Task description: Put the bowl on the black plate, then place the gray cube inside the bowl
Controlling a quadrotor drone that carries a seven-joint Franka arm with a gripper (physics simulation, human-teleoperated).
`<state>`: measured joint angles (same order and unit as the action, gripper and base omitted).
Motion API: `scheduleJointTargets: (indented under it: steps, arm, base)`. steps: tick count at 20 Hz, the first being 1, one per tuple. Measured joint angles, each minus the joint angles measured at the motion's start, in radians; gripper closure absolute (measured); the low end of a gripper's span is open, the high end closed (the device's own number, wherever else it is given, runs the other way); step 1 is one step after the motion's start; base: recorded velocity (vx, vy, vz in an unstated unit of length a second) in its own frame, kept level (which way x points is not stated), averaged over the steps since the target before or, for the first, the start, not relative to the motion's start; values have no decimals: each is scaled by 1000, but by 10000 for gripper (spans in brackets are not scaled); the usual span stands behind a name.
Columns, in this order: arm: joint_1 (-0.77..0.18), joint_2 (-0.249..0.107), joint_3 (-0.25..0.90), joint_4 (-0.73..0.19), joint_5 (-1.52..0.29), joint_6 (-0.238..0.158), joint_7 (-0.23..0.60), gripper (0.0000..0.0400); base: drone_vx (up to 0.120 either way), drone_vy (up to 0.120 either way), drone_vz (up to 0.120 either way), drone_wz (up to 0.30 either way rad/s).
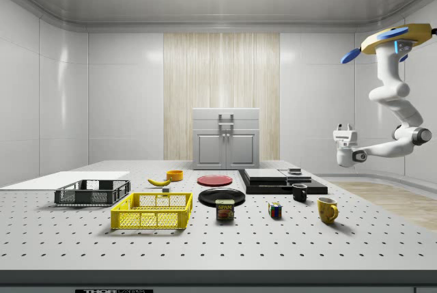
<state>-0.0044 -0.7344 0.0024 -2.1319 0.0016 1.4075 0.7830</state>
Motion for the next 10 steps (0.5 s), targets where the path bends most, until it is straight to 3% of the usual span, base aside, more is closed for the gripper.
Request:
scheduleJointTargets:
  steps: [10]
  arm:
    - [-2, 31, 1, 83, 1, -44, -1, 0]
  base:
    - [120, -120, 0, 0]
